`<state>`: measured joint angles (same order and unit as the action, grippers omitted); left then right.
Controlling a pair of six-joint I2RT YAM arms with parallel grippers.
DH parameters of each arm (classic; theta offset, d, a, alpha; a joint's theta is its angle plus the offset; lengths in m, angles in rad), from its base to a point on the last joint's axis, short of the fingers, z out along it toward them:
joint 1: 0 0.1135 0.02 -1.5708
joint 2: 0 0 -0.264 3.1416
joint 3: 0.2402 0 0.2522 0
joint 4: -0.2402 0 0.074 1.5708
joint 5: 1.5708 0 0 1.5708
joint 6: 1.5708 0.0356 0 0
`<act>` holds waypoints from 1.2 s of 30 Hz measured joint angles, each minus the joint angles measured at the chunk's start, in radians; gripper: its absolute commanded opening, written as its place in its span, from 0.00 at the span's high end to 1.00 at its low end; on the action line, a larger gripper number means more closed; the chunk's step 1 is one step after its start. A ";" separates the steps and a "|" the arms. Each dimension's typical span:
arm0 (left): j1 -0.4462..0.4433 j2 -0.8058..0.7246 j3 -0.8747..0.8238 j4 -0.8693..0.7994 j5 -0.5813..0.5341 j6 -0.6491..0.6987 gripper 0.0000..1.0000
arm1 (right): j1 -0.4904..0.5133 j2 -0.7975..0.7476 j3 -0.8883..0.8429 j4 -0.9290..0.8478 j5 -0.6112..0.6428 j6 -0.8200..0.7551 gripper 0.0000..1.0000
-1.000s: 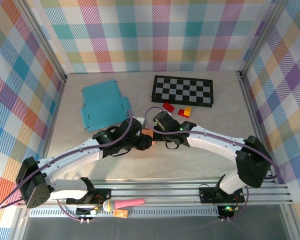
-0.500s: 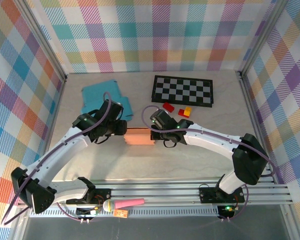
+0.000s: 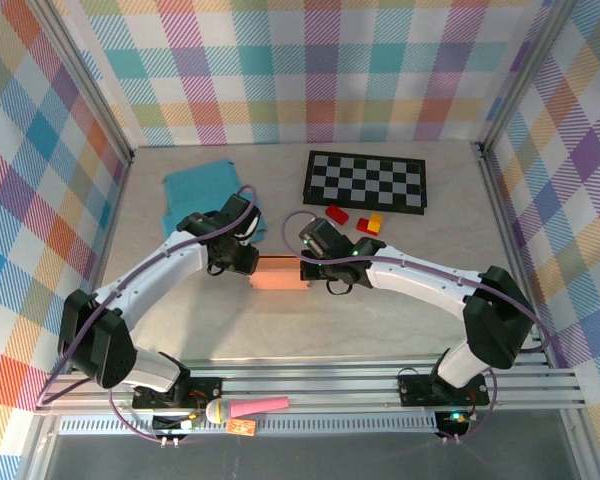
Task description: Fold the paper box
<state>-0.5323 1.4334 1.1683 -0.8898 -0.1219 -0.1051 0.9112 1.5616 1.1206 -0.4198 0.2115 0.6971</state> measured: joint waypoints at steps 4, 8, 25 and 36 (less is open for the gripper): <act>0.008 0.012 0.000 0.011 -0.003 0.032 0.66 | 0.000 0.000 0.000 0.000 -0.003 0.000 1.00; 0.016 0.022 0.000 0.029 -0.003 0.055 0.77 | 0.000 0.000 0.000 0.000 -0.004 0.000 1.00; 0.017 0.051 0.053 0.011 0.023 0.076 1.00 | 0.000 0.004 0.007 -0.011 -0.011 0.001 1.00; 0.027 0.151 0.182 -0.170 0.089 0.042 1.00 | 0.000 0.037 0.055 -0.056 0.010 0.000 1.00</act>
<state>-0.5049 1.5841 1.3499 -1.0599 -0.0326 -0.0635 0.9112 1.5982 1.1755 -0.4755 0.2211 0.6975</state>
